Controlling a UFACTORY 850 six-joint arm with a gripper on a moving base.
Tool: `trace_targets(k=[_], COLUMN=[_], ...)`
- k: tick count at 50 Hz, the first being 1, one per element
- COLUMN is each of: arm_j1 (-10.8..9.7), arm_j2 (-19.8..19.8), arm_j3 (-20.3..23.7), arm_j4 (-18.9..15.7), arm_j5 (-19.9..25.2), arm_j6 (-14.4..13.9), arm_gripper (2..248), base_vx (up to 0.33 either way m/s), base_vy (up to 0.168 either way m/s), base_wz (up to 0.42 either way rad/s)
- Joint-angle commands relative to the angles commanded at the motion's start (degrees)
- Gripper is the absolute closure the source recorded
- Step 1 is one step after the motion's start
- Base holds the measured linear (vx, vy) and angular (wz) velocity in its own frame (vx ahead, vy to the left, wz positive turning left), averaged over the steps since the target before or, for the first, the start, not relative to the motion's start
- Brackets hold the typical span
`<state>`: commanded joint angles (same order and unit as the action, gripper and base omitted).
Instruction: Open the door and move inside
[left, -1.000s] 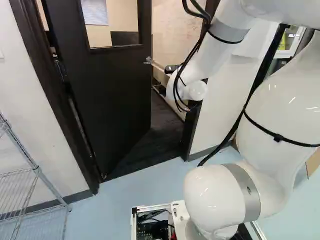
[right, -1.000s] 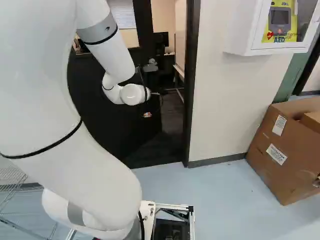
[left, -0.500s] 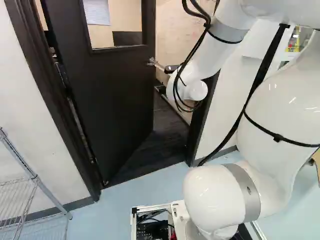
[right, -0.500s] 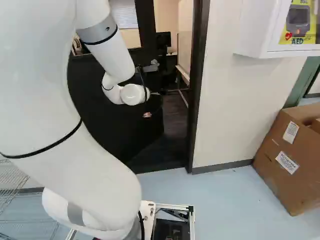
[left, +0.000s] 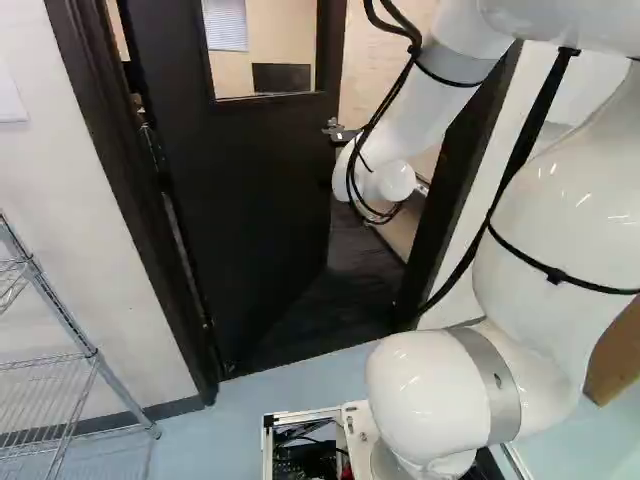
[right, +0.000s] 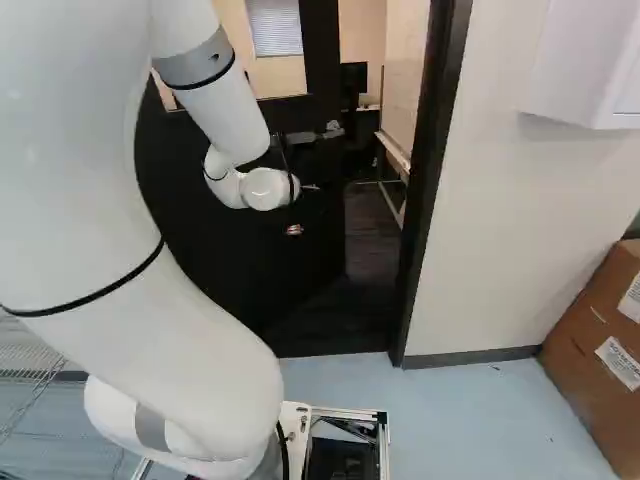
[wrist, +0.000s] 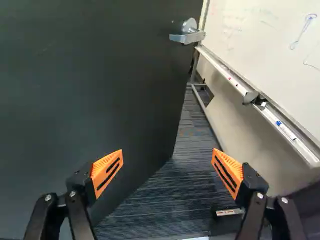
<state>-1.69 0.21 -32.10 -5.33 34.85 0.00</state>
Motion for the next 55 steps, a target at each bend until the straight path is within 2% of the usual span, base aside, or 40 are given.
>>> trace_targets(k=[12,55], arm_j1=[0.0,0.0], arm_j2=[0.0,0.0], arm_j3=[0.0,0.0], arm_j4=[0.0,0.0], arm_j5=[0.0,0.0], arm_j6=[0.0,0.0], arm_gripper=[3,3], base_vx=[0.132,0.133], base_vy=[0.083,0.057], base_wz=[0.127,-0.007])
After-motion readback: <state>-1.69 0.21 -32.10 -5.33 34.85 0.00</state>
